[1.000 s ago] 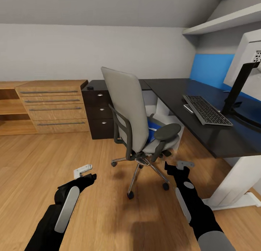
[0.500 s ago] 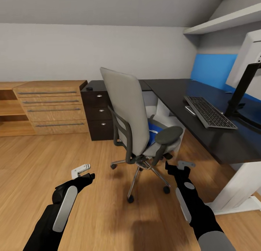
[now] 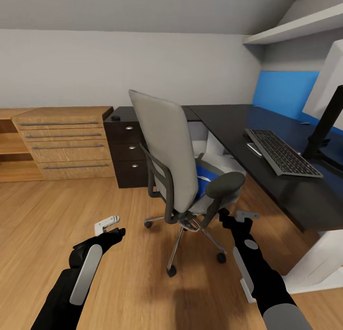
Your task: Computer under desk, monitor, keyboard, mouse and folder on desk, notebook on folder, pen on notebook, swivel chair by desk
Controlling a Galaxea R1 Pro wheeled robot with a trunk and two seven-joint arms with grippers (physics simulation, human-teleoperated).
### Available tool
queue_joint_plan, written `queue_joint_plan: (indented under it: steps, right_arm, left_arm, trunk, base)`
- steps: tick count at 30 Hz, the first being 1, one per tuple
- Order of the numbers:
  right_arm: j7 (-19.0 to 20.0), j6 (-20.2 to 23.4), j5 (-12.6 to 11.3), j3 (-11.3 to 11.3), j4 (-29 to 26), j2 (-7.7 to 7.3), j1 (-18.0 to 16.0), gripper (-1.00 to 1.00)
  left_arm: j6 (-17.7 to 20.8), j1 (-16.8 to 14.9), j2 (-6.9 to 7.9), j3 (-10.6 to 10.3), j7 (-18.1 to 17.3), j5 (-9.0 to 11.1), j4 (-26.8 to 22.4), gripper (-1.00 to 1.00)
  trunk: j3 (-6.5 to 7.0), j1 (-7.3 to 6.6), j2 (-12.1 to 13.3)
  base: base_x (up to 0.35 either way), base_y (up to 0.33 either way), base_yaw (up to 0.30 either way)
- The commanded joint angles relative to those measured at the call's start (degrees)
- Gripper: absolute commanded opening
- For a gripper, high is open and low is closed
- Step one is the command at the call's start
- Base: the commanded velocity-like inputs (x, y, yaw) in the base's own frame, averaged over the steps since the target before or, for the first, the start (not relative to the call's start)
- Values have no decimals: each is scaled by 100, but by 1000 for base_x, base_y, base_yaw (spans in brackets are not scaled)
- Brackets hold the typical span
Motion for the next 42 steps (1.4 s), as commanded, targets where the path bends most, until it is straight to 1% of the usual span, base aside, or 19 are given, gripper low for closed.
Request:
queue_joint_plan:
  steps: [1, 7, 19, 26, 33, 42]
  right_arm:
    - [-20, 16, -39, 2, -11, 1, -2, 100]
    - [-13, -132, -39, 13, -14, -1, -2, 100]
    - [-19, -158, -38, 43, -53, 40, -2, 100]
    - [-20, -170, -32, 44, -58, 45, -2, 100]
    - [-23, -171, -31, 43, -51, 49, -3, 100]
    - [-29, -171, -31, 49, -49, 60, -2, 100]
  left_arm:
    - [9, -3, -1, -5, 58, 60, -6, 100]
    - [6, -3, -5, -10, 53, 59, -1, 100]
    - [12, -3, -6, -11, 52, 59, 6, 100]
    - [7, -3, -6, -11, 52, 59, 6, 100]
    - [12, -3, -12, -14, 52, 59, 14, 100]
    - [11, -3, -14, -12, 52, 59, 23, 100]
  trunk:
    - [-5, -1, -2]
    - [-5, -1, -2]
    - [2, -1, -2]
    - [48, -1, -2]
    - [96, -1, -2]
    - [158, -1, -2]
  base:
    - [25, 0, 0]
    - [69, 0, 0]
    - [35, 0, 11]
    - [-3, 2, 165]
    - [-132, 112, 187]
    - [-6, 5, 195]
